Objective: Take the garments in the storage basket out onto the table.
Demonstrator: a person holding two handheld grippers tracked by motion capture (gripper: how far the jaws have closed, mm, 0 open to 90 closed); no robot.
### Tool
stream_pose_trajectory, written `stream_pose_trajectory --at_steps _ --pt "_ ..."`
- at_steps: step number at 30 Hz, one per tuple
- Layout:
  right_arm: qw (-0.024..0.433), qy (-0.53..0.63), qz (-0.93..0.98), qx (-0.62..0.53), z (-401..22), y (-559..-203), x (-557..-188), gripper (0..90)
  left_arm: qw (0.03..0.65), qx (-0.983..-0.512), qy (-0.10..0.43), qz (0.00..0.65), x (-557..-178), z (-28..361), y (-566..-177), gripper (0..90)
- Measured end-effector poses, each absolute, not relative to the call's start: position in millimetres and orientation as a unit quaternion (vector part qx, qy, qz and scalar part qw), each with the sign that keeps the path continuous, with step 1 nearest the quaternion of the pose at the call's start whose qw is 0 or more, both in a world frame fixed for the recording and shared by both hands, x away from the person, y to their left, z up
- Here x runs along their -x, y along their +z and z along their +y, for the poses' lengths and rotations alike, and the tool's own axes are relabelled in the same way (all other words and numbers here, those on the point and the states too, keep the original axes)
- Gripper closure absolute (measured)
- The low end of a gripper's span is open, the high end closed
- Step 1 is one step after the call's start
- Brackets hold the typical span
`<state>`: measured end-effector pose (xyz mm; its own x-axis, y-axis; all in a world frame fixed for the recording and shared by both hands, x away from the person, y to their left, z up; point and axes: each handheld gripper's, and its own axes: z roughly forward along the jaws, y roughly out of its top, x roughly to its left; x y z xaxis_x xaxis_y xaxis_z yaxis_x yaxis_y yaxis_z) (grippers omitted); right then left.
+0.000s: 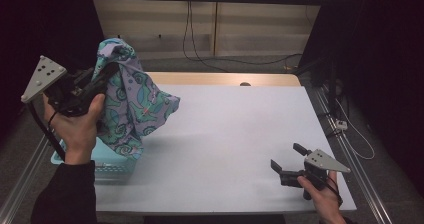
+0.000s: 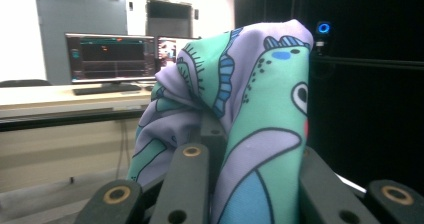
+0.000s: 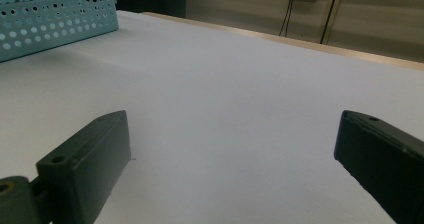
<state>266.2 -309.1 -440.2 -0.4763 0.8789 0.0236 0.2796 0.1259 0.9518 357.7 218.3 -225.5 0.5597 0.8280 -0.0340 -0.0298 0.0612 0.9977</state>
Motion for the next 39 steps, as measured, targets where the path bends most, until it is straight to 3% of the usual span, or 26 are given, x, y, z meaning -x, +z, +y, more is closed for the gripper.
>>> stream_pose_trajectory --at_steps 39 --pt "0.293 0.511 0.694 -0.414 -309.1 -440.1 -265.4 0.9 0.68 -0.628 0.239 0.294 -393.0 136.8 -233.3 80.4"
